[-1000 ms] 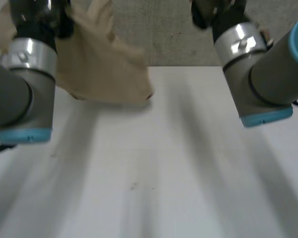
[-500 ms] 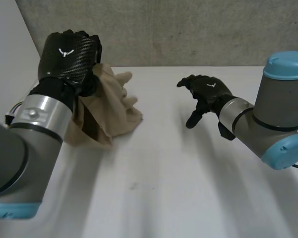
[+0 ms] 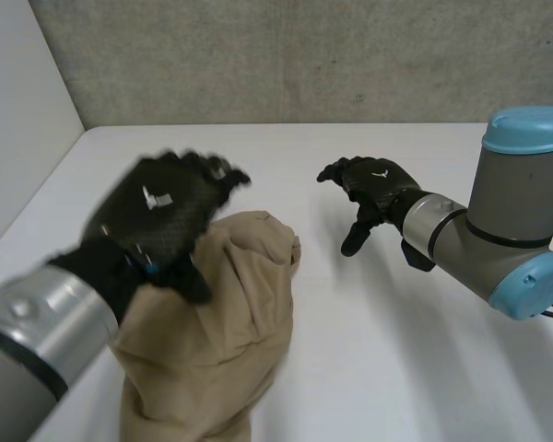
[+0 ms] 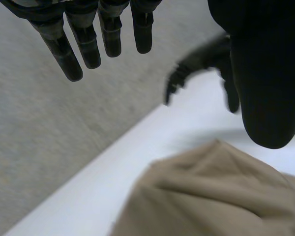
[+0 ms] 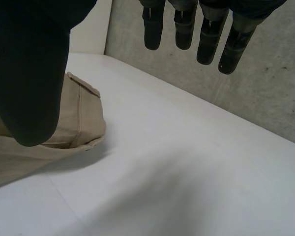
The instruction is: Fold the shorts.
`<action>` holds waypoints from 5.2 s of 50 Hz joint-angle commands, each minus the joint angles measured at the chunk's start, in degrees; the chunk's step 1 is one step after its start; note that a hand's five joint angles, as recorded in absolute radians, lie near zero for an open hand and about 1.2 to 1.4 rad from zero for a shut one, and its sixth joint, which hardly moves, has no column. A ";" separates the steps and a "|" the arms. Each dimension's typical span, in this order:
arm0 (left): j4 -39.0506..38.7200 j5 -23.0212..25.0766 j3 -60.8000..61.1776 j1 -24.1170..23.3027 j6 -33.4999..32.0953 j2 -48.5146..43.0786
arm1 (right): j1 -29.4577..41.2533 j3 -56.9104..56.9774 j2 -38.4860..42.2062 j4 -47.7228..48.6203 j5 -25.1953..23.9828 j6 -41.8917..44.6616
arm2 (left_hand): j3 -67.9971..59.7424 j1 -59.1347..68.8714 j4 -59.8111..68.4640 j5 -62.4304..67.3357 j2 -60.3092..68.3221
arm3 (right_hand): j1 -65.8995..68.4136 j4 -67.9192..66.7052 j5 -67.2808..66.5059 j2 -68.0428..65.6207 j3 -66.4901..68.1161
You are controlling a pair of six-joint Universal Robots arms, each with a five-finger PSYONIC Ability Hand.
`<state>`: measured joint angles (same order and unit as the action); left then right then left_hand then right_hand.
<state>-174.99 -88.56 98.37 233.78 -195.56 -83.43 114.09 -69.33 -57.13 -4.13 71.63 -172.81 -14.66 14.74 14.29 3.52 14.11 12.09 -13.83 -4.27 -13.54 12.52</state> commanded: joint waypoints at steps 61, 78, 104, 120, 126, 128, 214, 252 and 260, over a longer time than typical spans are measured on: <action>-0.35 -3.55 -19.09 1.77 5.28 1.43 | 5.26 14.31 15.64 4.22 -18.28 5.74 | -65.34 65.26 65.71 66.48 65.89 | -2.09 3.83 4.27 3.54 -2.52; -5.79 -3.46 -18.03 3.44 5.11 -2.26 | 8.88 21.86 14.27 8.69 0.91 -3.24 | -65.34 65.26 65.71 66.48 65.89 | 67.91 -66.17 -65.73 -66.46 67.48; -17.40 -3.38 -4.77 6.34 6.86 -21.33 | 5.62 -18.29 -14.24 -9.83 9.23 30.51 | -65.34 65.26 65.71 66.48 65.89 | 67.91 -66.17 -65.73 -66.46 67.48; -10.29 -3.46 2.53 6.60 6.25 -13.26 | 4.39 -21.47 -23.02 -13.19 8.35 29.64 | -11.20 11.13 11.58 12.34 11.75 | 11.31 -9.56 -9.12 -9.85 10.88; -9.67 -3.29 1.48 6.69 6.51 -7.81 | 0.09 -16.99 -26.27 -11.95 8.35 24.46 | -7.49 7.42 7.87 8.64 8.04 | -2.09 3.83 4.27 3.54 -2.52; -9.93 -3.29 1.04 6.43 6.51 -7.10 | -0.97 -15.85 -26.80 -11.87 8.27 22.97 | -7.49 7.42 7.87 8.64 8.04 | -2.09 3.83 4.27 3.54 -2.52; -7.20 -3.55 -17.30 10.12 4.05 -26.94 | 1.14 -2.85 -9.49 -9.59 11.34 38.69 | -65.34 65.26 65.71 66.48 65.89 | 67.91 -66.17 -65.73 -66.46 67.48; -30.94 -6.98 -2.14 6.34 1.59 -30.65 | 1.14 -30.86 -10.28 10.20 12.05 34.65 | -65.34 65.26 65.71 66.48 65.89 | 67.91 -66.17 -65.73 -66.46 67.48; -27.86 -6.80 5.60 5.64 1.50 -24.78 | 0.87 -36.40 -17.47 4.31 12.04 33.95 | -65.34 65.26 65.71 66.48 65.89 | 63.64 -61.90 -61.46 -62.19 63.21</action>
<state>-204.74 -95.45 99.69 239.71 -194.01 -112.89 115.13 -102.90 -68.75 3.49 83.55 -138.52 -68.32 65.56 68.61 56.17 68.79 56.39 -68.35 -56.57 -67.40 67.84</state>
